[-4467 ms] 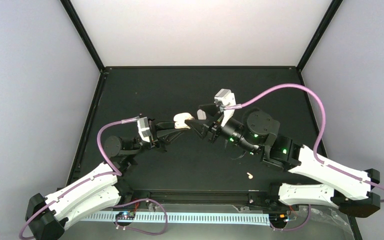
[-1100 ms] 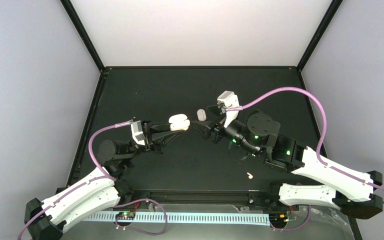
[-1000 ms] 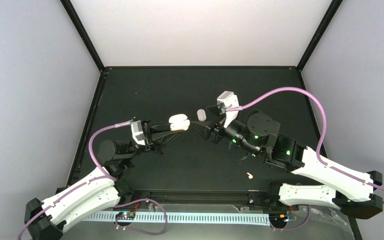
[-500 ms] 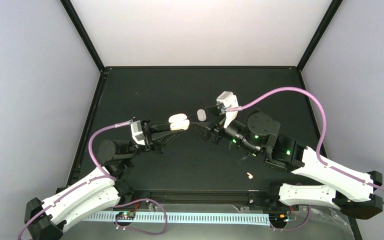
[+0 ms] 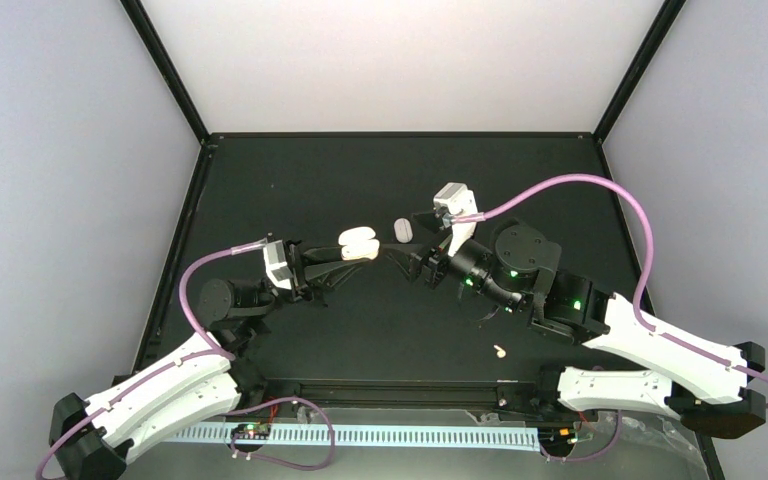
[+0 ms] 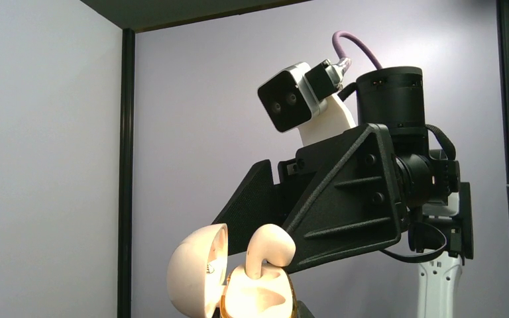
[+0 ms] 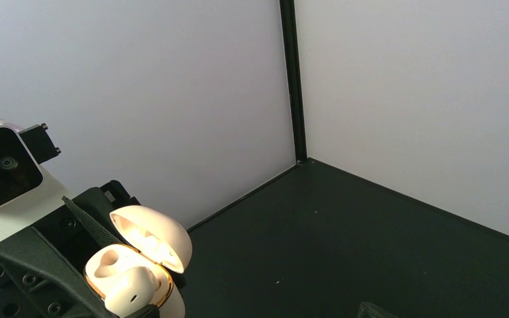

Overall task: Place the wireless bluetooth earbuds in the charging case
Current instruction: Adjust the earbud with the charging case.

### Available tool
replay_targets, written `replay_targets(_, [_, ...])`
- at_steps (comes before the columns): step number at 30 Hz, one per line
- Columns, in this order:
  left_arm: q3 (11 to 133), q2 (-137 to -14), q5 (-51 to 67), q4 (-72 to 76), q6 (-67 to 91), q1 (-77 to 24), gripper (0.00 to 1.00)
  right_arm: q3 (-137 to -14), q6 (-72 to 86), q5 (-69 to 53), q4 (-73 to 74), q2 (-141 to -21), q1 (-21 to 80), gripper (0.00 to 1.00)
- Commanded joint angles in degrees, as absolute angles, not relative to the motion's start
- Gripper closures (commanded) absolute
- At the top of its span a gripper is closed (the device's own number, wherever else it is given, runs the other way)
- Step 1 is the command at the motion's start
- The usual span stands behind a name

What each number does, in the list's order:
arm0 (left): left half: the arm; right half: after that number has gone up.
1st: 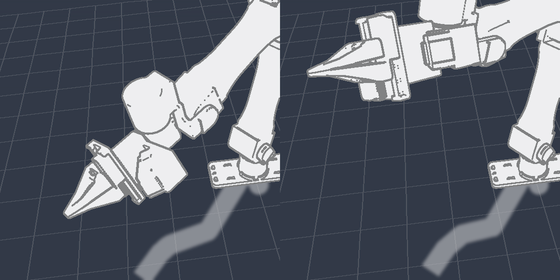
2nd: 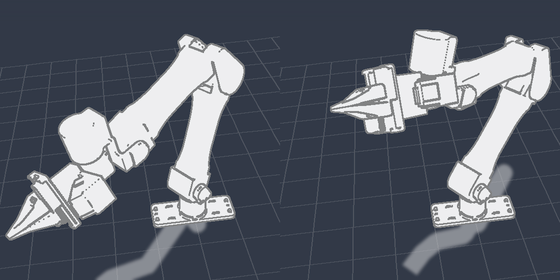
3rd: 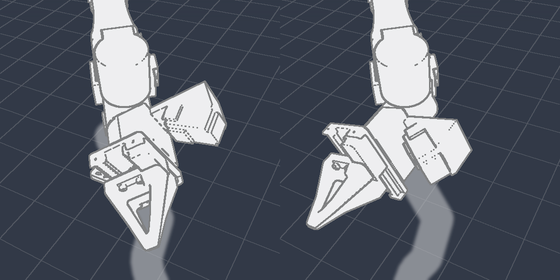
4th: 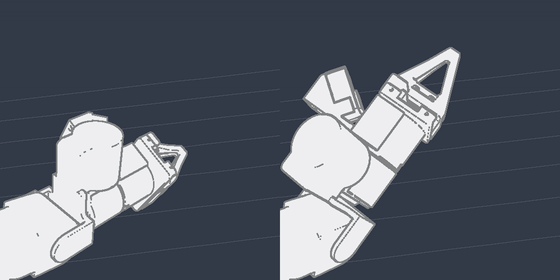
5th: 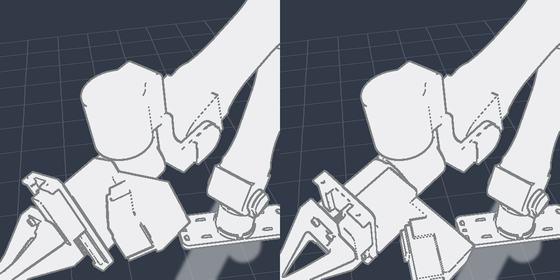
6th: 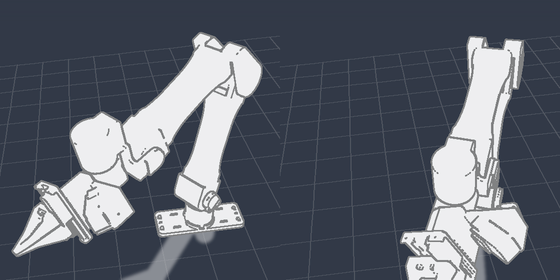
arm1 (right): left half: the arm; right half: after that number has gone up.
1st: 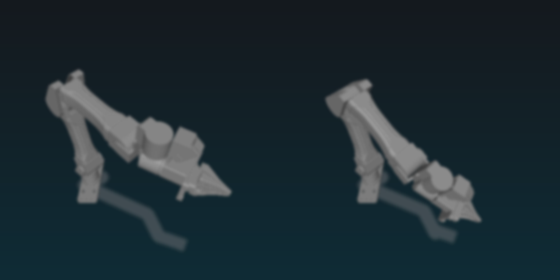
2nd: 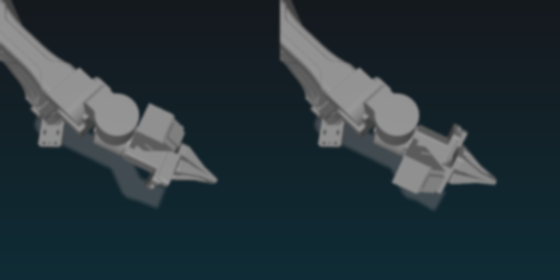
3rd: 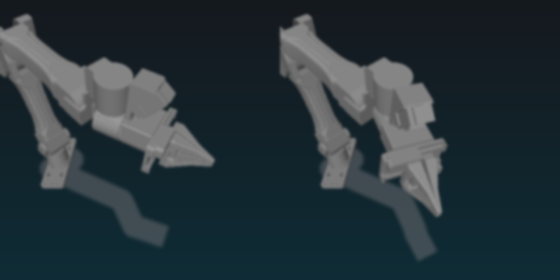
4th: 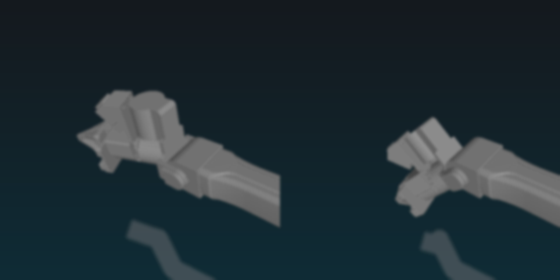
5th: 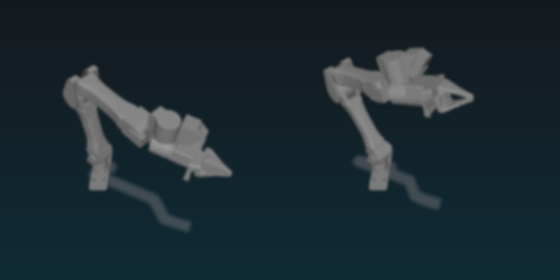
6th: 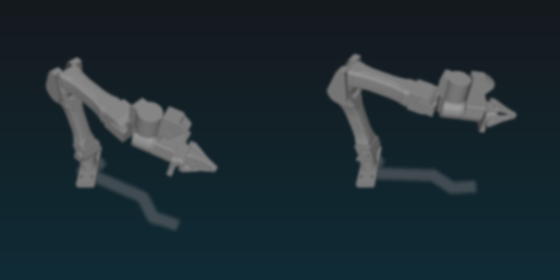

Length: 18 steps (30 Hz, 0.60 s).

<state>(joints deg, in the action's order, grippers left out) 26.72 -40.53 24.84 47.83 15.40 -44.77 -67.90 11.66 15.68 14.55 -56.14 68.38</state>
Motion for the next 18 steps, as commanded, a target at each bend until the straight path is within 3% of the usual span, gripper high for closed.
replay_targets(1, [27.2, -41.4, 26.5, 48.3, 14.8, -45.5, 0.98, -69.2, 11.3, 15.1, 10.9, -55.1, 68.3, 0.22])
replay_targets(18, [27.4, -41.6, 26.7, 48.2, 14.6, -45.9, 0.98, -69.9, 11.3, 13.6, 11.0, -56.3, 68.3, 0.22])
